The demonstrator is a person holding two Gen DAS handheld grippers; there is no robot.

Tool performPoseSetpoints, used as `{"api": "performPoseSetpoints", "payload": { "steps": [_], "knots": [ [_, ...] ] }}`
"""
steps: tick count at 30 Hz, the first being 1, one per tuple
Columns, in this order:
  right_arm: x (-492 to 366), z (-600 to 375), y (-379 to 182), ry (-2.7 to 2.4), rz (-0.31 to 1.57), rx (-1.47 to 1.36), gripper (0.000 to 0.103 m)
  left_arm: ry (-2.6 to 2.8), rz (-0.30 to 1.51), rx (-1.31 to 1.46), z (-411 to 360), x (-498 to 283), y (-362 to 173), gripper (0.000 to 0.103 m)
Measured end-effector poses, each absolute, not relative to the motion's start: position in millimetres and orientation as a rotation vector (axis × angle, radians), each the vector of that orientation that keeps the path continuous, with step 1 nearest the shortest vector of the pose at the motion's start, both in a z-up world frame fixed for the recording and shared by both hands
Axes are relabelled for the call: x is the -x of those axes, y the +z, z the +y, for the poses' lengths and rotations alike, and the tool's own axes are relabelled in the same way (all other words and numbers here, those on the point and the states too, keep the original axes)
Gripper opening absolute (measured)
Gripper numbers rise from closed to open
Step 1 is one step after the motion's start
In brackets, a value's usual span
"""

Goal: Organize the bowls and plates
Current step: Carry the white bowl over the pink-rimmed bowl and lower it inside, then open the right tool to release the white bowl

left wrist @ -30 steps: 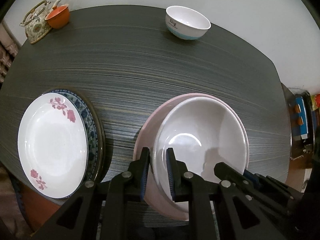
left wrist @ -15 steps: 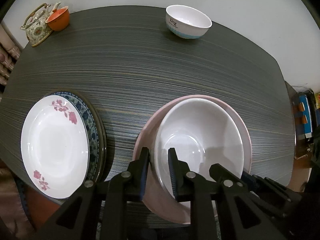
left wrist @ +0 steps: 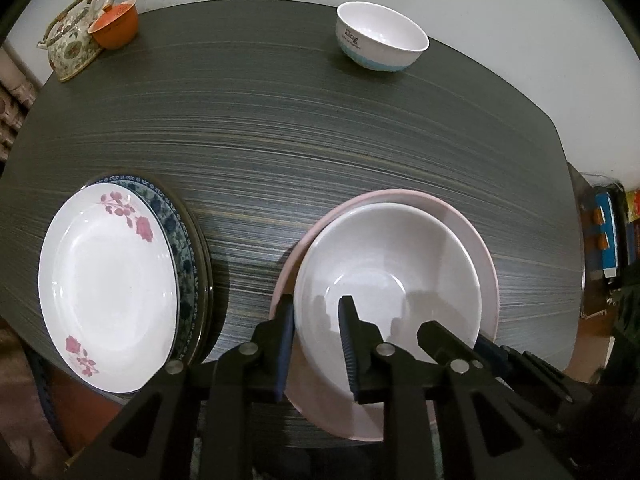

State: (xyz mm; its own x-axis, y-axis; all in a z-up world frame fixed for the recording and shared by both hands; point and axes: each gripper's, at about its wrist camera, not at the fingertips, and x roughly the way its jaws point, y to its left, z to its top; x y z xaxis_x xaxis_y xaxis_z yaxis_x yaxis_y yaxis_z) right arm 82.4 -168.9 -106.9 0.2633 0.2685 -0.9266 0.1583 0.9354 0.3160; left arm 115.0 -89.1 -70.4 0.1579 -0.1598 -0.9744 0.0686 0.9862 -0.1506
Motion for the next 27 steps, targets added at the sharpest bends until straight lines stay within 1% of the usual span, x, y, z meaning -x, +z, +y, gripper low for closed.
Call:
{"api": "performPoseSetpoints", "payload": {
  "steps": [4, 6, 13, 15, 17, 19, 27],
  "knots": [
    [-81, -172, -106, 0.078, 1.312, -0.386, 0.024, -0.169, 1.414, 0.096, -85, -116, -71, 0.023],
    [-81, -172, -104, 0.081, 1.309, -0.385, 0.028, -0.171, 1.414, 0.097, -85, -116, -70, 0.023],
    [-80, -171, -95, 0.077, 1.288, -0.367, 0.032, -0.174, 1.412, 0.102, -85, -115, -68, 0.024],
    [-79, -172, -93, 0.075, 1.28, -0.363, 0.036, -0.186, 1.408, 0.108, -85, -115, -67, 0.027],
    [-77, -174, -89, 0.072, 1.267, -0.364, 0.038, -0.211, 1.398, 0.118, -85, -114, -64, 0.034],
    [-75, -177, -84, 0.072, 1.25, -0.356, 0.038, -0.229, 1.369, 0.1, -87, -112, -58, 0.036],
    [-77, -198, -65, 0.07, 1.174, -0.37, 0.039, -0.292, 1.274, 0.108, -81, -116, -31, 0.036]
  ]
}}
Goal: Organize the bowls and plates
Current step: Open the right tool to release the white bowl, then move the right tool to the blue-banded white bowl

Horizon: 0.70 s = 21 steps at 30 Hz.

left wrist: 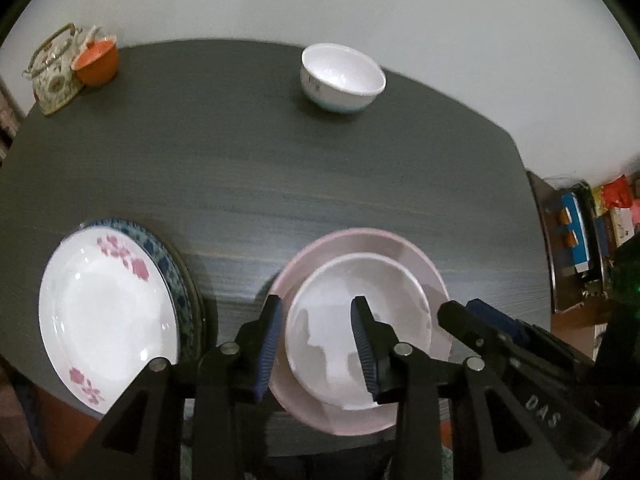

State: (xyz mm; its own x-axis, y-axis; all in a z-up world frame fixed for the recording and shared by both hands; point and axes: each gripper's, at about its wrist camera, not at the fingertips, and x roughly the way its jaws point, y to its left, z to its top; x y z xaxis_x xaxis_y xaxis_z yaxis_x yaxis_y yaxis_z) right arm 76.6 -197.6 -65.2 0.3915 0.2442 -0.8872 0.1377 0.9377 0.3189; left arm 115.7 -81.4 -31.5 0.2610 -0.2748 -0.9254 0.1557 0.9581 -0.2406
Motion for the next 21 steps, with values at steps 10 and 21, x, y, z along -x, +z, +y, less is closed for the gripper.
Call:
{"api": "performPoseSetpoints", "payload": {
  "steps": [10, 21],
  "knots": [
    [-90, -231, -59, 0.031, 1.129, -0.362, 0.039, -0.177, 1.244, 0.087, -61, -145, -27, 0.036],
    [-132, -256, -55, 0.061, 1.129, -0.304, 0.039, -0.135, 1.23, 0.062, -54, -200, -34, 0.036]
  ]
}}
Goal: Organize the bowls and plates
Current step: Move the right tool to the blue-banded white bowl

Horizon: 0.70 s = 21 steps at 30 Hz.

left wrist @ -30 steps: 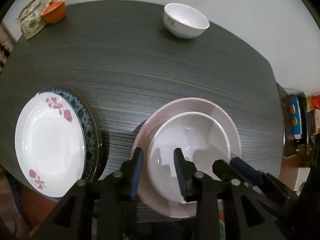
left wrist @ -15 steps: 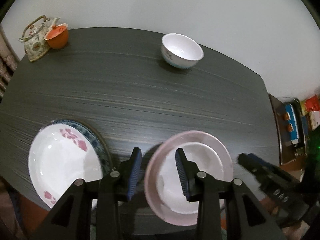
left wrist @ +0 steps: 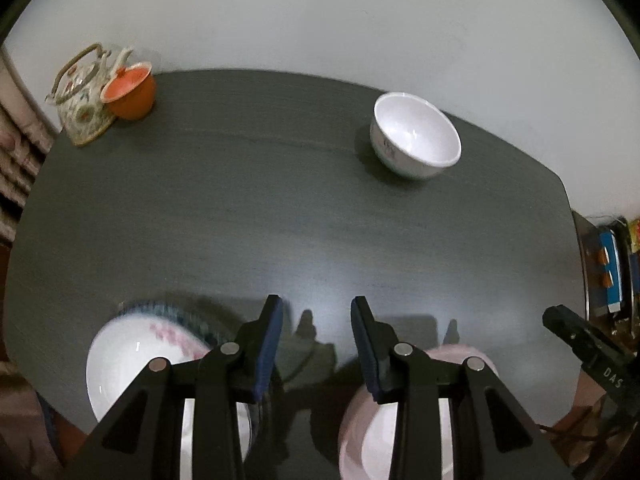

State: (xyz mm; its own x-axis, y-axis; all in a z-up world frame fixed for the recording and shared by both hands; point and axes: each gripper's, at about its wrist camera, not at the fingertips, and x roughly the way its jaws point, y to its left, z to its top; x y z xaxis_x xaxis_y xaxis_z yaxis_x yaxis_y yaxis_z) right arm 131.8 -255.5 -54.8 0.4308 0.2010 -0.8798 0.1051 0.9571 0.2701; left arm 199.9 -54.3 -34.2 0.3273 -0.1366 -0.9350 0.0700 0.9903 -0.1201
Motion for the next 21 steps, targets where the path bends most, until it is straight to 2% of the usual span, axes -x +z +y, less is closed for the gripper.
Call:
{"api": "performPoseSetpoints", "payload": {
  "steps": [8, 21],
  "knots": [
    [-192, -280, -49, 0.13, 1.071, -0.32, 0.04, -0.155, 1.205, 0.12, -65, -265, -39, 0.036],
    [-305, -280, -77, 0.164, 1.129, -0.385, 0.041, -0.191, 1.282, 0.27, -93, -360, -77, 0.036]
  ]
}}
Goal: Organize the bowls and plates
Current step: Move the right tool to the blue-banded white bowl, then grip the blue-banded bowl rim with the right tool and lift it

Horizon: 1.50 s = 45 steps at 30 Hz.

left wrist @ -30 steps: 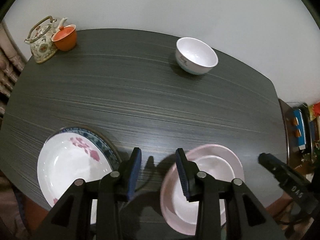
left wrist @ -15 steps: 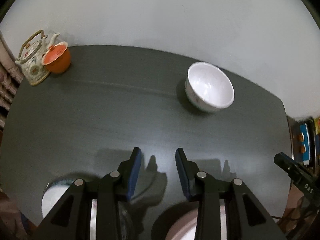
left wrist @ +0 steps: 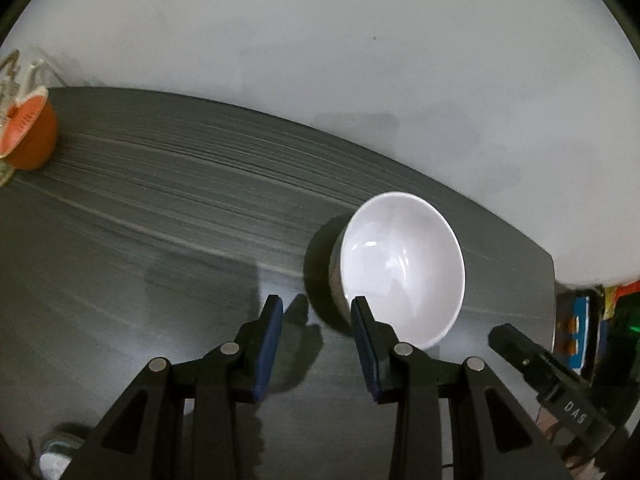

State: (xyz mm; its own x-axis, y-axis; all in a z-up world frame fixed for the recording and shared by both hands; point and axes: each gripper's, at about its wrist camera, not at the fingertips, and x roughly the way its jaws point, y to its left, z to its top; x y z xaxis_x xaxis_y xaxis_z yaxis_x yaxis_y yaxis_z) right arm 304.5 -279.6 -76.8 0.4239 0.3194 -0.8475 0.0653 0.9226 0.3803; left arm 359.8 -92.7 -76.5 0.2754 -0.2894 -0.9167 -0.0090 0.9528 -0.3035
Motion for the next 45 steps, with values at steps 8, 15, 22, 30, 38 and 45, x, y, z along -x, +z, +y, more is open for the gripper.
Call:
{"api": "performPoseSetpoints", "payload": {
  "steps": [8, 15, 22, 30, 38, 45],
  "knots": [
    [-349, -258, -96, 0.165, 1.183, -0.383, 0.041, -0.183, 1.339, 0.31, -95, -384, -103, 0.036],
    [-364, -243, -109, 0.142, 1.229, -0.359, 0.034, -0.182, 1.352, 0.276, -113, -395, -115, 0.036],
    [-368, -238, -120, 0.143, 1.266, -0.401, 0.017, -0.217, 1.368, 0.264, -124, -399, -119, 0.012],
    [-347, -236, -107, 0.141, 1.265, -0.399, 0.016, -0.232, 1.332, 0.228, -133, -375, -95, 0.012],
    [-303, -245, -61, 0.139, 1.215, -0.404, 0.016, -0.242, 1.292, 0.206, -142, -336, -47, 0.012],
    [-255, -252, -15, 0.127, 1.147, -0.38, 0.016, -0.274, 1.24, 0.179, -144, -290, -1, 0.012]
  ]
}}
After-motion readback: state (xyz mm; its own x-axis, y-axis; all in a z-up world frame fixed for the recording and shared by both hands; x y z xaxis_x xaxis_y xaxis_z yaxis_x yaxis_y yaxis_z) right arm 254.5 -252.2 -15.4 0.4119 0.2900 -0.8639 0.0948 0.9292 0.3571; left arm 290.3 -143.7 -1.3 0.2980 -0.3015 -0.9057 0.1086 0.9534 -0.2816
